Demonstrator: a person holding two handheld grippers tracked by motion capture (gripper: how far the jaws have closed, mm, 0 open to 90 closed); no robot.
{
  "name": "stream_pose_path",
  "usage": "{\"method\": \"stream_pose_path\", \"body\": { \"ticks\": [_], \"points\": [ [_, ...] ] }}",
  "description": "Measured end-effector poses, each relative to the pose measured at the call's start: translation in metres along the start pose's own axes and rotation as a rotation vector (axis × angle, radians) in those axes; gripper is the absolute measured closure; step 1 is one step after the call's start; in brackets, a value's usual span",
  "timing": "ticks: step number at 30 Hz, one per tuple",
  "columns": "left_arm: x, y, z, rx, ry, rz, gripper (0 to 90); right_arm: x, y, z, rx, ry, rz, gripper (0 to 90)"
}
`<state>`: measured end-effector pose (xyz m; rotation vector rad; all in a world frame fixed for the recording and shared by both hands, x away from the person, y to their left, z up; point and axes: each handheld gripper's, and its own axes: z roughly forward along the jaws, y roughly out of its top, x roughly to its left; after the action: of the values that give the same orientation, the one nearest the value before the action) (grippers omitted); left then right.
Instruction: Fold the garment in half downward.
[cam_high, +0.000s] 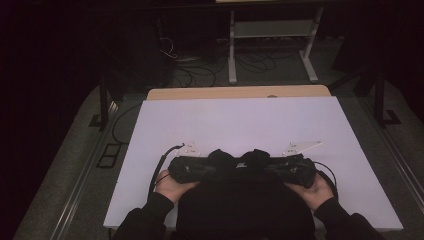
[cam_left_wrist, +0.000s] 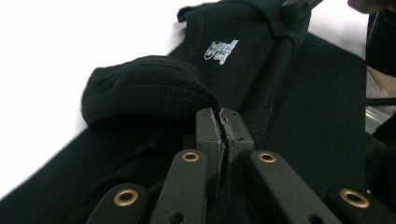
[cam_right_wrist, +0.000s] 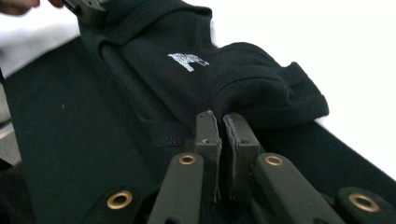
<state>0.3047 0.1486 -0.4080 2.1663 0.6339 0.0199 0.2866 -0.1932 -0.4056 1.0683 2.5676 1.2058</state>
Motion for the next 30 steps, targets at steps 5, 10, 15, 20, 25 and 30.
{"method": "stream_pose_path", "body": {
  "ticks": [5,10,15,20,25,30],
  "points": [
    [-0.006,-0.004,-0.001,0.005,-0.011,-0.015,86.4,0.003,-0.006,0.001,0.025,0.009,0.001,83.4],
    [-0.011,-0.008,0.003,0.040,-0.014,0.002,86.3,0.007,-0.012,0.004,0.068,0.021,0.002,83.2],
    [-0.015,-0.012,0.001,0.057,-0.018,-0.001,86.4,0.013,-0.016,0.004,0.091,0.034,-0.005,83.2],
    [-0.018,-0.016,-0.001,0.067,-0.025,0.009,86.4,0.016,-0.021,0.003,0.107,0.047,-0.002,83.2],
    [-0.026,-0.020,-0.001,0.091,-0.042,0.017,86.3,0.019,-0.024,0.002,0.131,0.060,0.009,83.1],
    [-0.033,-0.025,0.000,0.125,-0.059,0.027,86.1,0.024,-0.028,0.005,0.168,0.075,0.009,83.0]
  ]
}}
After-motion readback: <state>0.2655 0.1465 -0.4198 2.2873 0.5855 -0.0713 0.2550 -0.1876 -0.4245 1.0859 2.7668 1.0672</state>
